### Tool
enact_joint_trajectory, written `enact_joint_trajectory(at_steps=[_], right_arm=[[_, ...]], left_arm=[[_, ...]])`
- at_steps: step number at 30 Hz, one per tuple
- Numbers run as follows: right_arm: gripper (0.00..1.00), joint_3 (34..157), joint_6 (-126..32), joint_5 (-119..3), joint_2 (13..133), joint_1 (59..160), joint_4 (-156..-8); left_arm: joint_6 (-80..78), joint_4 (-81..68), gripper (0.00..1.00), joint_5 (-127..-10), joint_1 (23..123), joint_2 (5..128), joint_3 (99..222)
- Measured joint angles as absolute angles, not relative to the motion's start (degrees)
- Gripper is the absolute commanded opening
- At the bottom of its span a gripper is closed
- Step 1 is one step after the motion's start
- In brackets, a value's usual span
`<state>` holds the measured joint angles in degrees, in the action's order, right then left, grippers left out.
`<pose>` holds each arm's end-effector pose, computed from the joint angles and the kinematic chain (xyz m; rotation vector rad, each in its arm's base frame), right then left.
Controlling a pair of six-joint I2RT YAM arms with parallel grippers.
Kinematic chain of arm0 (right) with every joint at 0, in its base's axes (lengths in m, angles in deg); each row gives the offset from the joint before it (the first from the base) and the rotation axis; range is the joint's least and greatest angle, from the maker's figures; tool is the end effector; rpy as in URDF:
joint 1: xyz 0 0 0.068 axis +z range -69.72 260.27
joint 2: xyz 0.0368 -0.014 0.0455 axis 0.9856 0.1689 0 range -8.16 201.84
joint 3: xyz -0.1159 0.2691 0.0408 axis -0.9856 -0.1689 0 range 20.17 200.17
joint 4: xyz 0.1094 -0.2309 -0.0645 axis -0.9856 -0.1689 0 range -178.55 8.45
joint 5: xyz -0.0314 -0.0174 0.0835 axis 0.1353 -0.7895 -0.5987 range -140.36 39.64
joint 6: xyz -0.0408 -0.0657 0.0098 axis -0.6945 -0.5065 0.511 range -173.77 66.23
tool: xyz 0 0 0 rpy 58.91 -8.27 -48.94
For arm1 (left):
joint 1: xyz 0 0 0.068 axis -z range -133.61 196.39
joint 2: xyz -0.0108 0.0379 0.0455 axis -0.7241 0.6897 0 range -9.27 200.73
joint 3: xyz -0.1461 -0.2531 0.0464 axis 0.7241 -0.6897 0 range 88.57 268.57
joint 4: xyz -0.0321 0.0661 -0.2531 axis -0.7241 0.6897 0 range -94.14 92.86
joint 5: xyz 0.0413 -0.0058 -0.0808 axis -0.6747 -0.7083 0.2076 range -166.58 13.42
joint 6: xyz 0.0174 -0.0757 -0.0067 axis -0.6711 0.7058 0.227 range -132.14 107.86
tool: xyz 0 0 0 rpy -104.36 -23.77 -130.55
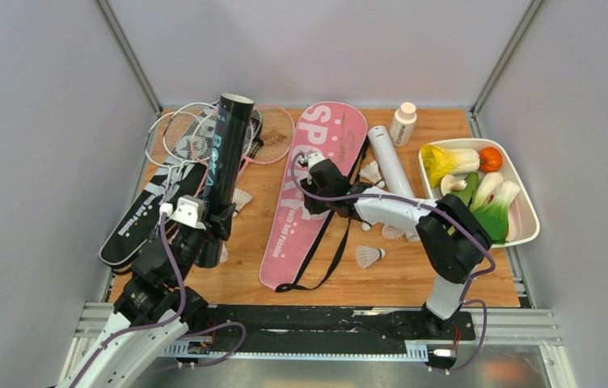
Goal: Pack up the badminton gear
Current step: Place the lid on the racket bag.
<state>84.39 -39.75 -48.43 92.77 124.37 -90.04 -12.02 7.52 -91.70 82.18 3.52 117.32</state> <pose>0.2943 0.2821 0.1966 -0.6078 2.3273 0.4462 0.0901 -0.0434 0.3133 0.2536 1.4845 -0.3072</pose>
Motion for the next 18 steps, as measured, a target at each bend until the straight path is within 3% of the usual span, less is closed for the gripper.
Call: enact_joint_trajectory(at_steps=[3, 10, 18], right_arm=[[0.4, 85.53, -41.28, -47.53, 93.14, 124.22, -90.83], [0.47, 95.98, -50.13, -46.48, 93.56, 120.74, -97.85], [0.65, 112.68, -61.37, -40.85, 103.26, 114.01, -109.78]], left_arm=[[-12.08, 7.48, 0.0, -91.74, 82.18, 3.17, 117.32], [-12.72, 7.54, 0.0, -91.76, 82.18, 2.76, 117.32], [-12.91, 7.59, 0.0, -91.72, 82.18, 2.04, 117.32]])
